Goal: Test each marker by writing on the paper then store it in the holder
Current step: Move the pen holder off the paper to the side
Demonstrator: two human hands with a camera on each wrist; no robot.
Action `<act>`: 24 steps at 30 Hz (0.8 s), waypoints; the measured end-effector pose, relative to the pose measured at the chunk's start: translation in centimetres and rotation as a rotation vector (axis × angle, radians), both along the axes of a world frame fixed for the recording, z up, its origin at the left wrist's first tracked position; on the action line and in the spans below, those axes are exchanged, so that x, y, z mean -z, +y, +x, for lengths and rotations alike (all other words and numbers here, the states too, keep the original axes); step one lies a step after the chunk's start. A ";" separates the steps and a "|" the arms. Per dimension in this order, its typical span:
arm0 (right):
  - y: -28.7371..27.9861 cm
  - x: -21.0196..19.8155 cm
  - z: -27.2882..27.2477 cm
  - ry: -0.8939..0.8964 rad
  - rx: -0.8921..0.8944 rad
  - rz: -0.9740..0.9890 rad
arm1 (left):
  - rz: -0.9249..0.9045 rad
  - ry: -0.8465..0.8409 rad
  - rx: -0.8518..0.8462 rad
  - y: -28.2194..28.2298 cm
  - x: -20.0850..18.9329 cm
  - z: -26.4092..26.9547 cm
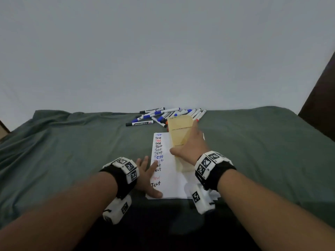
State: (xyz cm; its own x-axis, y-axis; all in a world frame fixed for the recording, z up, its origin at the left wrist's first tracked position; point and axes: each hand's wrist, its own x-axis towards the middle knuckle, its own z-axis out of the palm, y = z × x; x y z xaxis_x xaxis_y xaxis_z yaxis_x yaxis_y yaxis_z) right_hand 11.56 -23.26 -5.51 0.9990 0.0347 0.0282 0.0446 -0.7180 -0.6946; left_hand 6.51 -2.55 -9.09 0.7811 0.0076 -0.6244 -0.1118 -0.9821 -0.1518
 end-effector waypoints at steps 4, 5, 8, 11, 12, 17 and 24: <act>-3.3 -1.6 3.1 -0.034 0.044 0.045 | 0.010 0.046 0.005 0.2 -0.1 0.7; -4.6 -1.9 4.1 -0.055 0.078 0.053 | 0.005 0.055 0.000 0.3 -0.1 0.7; -8.4 -2.7 6.9 -0.090 0.202 0.036 | 0.013 0.067 -0.008 0.2 -0.2 0.7; -11.7 -3.0 9.0 -0.070 0.302 -0.013 | 0.027 0.107 -0.025 -0.1 -0.5 0.9; -12.6 -3.0 9.5 -0.071 0.322 -0.019 | 0.036 0.115 -0.026 -0.1 -0.6 1.0; -14.8 -3.0 11.7 -0.095 0.393 -0.021 | 0.080 0.130 -0.021 -0.5 -1.1 1.1; -13.7 -2.6 13.8 -0.127 0.384 -0.011 | 0.098 0.154 -0.025 -0.6 -1.2 1.2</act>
State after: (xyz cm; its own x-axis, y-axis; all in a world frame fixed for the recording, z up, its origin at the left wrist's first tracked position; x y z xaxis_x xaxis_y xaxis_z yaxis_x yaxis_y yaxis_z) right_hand 25.37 -36.92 -2.90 0.9281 -0.3389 0.1540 -0.1431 -0.7067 -0.6929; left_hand 7.75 -3.16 -7.86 0.6753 0.0925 -0.7317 -0.1165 -0.9663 -0.2297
